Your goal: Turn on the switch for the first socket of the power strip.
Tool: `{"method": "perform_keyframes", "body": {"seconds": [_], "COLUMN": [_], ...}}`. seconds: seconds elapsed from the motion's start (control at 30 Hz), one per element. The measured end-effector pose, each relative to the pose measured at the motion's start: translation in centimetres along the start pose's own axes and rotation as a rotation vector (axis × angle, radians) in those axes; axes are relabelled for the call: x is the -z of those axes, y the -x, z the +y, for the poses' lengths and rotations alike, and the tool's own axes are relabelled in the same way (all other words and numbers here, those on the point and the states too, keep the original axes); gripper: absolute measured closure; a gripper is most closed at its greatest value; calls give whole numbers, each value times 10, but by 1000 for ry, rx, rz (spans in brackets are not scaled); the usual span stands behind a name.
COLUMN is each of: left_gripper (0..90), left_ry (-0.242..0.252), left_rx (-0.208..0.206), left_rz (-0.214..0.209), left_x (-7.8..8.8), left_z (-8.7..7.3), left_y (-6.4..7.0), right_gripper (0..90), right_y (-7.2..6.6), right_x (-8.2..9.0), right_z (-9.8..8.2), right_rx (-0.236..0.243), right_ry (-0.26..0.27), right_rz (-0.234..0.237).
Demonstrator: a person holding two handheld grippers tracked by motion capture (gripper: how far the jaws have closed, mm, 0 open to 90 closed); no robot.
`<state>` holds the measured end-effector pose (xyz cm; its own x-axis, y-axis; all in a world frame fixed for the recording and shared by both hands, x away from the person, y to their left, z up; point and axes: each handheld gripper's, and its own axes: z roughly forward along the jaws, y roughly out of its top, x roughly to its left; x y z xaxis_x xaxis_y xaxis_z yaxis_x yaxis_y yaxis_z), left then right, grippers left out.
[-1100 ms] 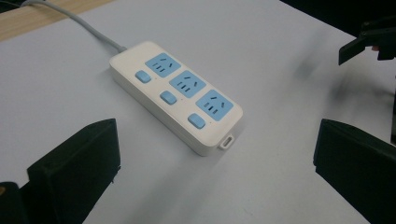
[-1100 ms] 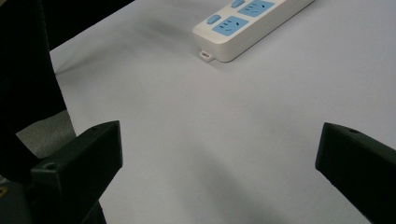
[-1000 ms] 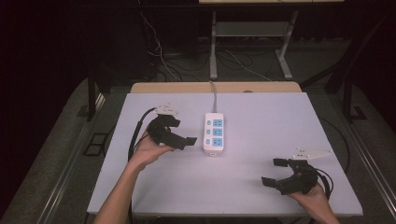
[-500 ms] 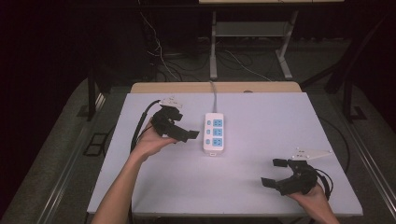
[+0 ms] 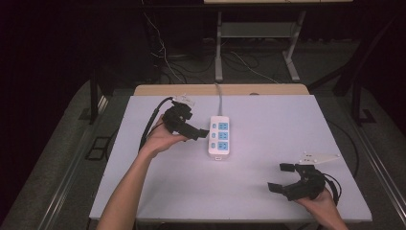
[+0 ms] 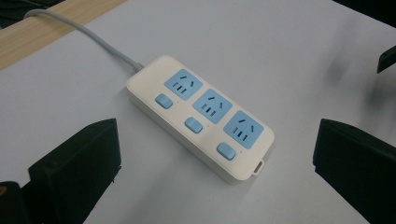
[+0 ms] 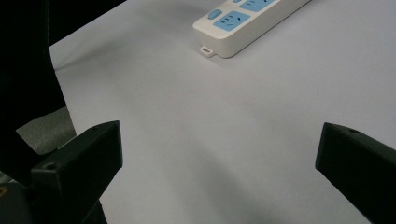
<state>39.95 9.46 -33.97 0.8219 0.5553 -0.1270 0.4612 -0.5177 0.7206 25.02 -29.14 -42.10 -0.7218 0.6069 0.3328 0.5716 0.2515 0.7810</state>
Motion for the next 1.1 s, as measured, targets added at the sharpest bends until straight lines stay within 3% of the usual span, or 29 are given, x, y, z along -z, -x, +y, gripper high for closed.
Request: {"method": "perform_keyframes", "body": {"seconds": [0.23, 0.6, 1.1], "left_gripper": [0, 34, 202], "left_ry": [-35, -69, -97], "left_rx": [-22, -19, -33], "left_rz": [4, -4, -8], "left_x": [-8, -18, -34], "left_z": [7, 16, 31], "left_y": [-4, -16, -27], "right_gripper": [2, 2, 2], "right_y": [0, 0, 0], "right_x": [0, 0, 0], "right_z": [0, 0, 0], "right_rx": [0, -6, -6], "right_ry": [-1, -3, -3], "right_rz": [0, -2, -2]}}
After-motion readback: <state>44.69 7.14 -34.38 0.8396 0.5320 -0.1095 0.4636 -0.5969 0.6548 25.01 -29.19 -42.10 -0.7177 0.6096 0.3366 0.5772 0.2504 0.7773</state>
